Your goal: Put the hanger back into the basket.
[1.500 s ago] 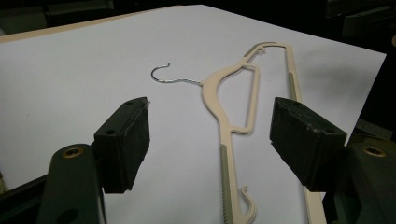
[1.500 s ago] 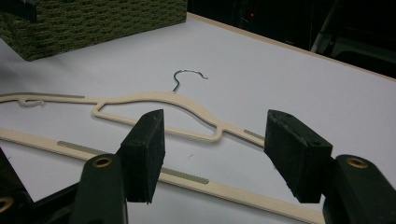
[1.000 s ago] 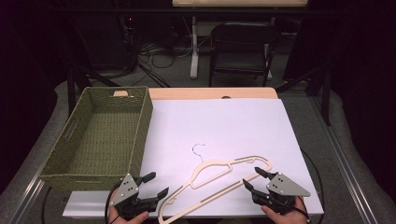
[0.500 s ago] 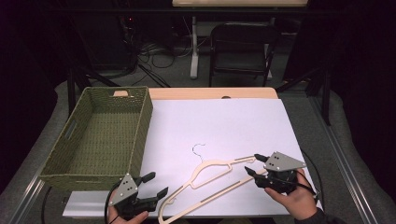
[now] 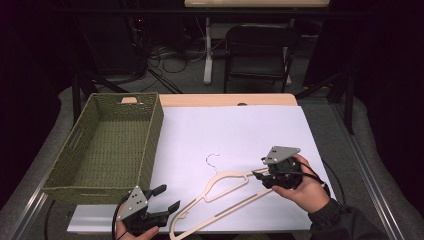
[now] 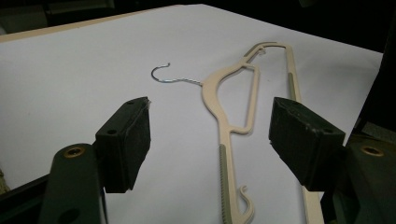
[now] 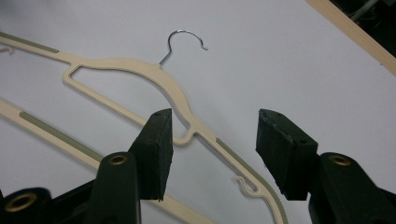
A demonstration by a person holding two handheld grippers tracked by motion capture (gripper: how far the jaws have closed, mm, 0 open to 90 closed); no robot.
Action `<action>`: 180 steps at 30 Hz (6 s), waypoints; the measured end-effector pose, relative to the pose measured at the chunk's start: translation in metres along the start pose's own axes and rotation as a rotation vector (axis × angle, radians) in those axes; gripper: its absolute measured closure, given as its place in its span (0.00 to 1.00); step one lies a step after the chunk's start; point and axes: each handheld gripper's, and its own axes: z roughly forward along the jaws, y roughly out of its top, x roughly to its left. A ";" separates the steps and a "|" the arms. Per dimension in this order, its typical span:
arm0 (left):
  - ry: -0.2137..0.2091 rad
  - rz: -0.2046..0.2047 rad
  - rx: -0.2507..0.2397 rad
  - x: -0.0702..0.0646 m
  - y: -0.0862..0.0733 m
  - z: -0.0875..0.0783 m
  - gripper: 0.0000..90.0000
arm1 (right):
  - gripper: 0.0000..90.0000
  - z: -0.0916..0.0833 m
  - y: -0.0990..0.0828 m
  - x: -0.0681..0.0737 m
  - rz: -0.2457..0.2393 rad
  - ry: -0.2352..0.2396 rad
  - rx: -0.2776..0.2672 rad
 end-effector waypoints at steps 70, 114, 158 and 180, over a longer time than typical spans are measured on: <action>-0.020 0.008 0.000 0.000 0.001 0.000 0.33 | 0.49 0.101 0.068 -0.012 0.034 0.243 0.633; -0.028 0.008 -0.001 -0.001 0.002 0.000 0.33 | 0.71 0.157 0.060 -0.001 -0.109 0.249 0.701; -0.030 0.008 0.002 -0.001 0.002 0.001 0.33 | 0.85 0.157 0.056 0.002 -0.235 0.302 0.701; -0.028 0.006 0.001 -0.002 0.002 0.002 0.33 | 0.85 0.148 0.048 -0.005 -0.109 0.267 0.724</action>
